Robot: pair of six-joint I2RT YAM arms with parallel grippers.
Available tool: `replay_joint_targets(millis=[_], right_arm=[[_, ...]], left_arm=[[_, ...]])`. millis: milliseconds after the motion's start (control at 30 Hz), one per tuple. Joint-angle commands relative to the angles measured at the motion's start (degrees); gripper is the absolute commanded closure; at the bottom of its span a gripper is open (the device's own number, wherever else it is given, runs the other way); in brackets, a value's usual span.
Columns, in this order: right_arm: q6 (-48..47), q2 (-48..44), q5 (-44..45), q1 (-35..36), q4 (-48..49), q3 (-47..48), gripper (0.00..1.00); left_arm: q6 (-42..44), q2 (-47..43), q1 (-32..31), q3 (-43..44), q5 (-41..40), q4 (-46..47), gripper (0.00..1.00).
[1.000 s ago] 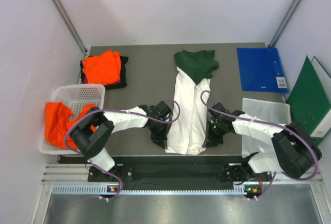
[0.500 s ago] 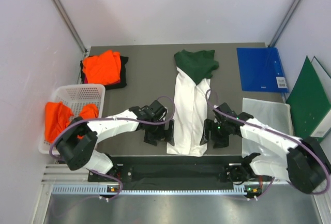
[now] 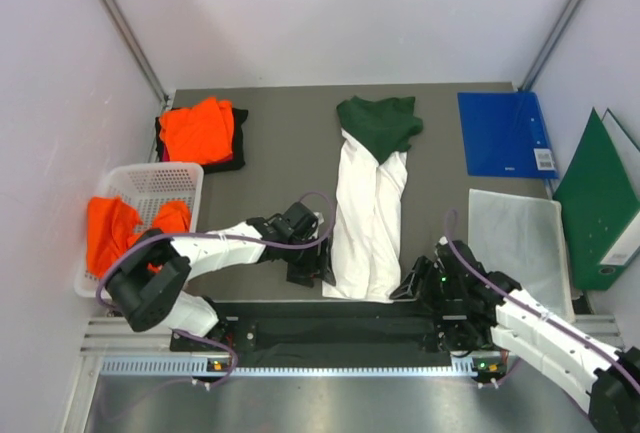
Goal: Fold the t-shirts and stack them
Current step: Grab the bottom of the folded rectangular tshirt with both arms
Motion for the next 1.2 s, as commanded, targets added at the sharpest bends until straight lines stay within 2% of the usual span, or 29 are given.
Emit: replay_joint_targets(millis=[0,200,333,433,500,533,567,600,633,667,767,800,1000,1167], right_arm=[[8.5,-3.1,-0.5,-0.3,6.9,-1.2,0.39],[6.1,2.1,1.3,-0.3,9.5,1.9,0.43],[3.0,6.5,3.5,-0.3,8.3,7.0,0.43],[2.4,10.4,3.7,-0.2,10.6,6.8,0.44],[2.7,12.9,3.3,-0.3,14.1,6.0,0.51],[2.9,13.7,3.1,-0.2,15.5,5.7,0.54],[3.0,14.5,2.9,-0.2,17.0,5.5,0.63],[3.1,16.1,2.1,-0.2,17.8,5.4,0.67],[3.1,16.9,1.7,-0.2,18.2,5.4,0.72],[2.8,17.6,1.3,-0.2,18.3,5.8,0.82],[1.1,18.4,0.7,-0.2,14.5,8.3,0.99],[0.0,17.4,1.3,-0.2,13.5,10.2,1.0],[-4.0,12.3,3.9,-0.2,3.4,17.9,1.0],[-7.0,11.5,7.1,-0.8,0.8,22.7,1.0]], left_arm=[[0.6,3.6,0.0,1.1,0.4,5.7,0.36],[1.4,6.7,0.0,2.1,2.2,6.9,0.53],[1.7,6.8,0.0,2.3,1.8,6.5,0.56],[2.2,7.6,0.0,2.8,1.8,6.2,0.62],[2.4,8.1,0.0,3.1,1.8,6.3,0.66],[2.6,8.2,0.0,3.2,1.9,6.2,0.73],[2.7,8.7,0.0,3.4,2.1,6.3,0.77],[2.8,8.9,0.0,3.6,2.0,6.1,0.83],[3.0,9.0,0.0,3.8,2.3,5.8,0.94],[3.1,9.4,0.0,4.2,2.2,5.2,1.0],[3.6,9.1,0.0,5.0,2.1,3.2,1.0],[3.7,8.7,0.0,5.2,2.2,2.6,1.0],[4.9,5.2,0.0,11.4,0.5,-7.0,1.0],[8.4,6.0,0.1,24.1,-3.3,-16.0,1.0]])
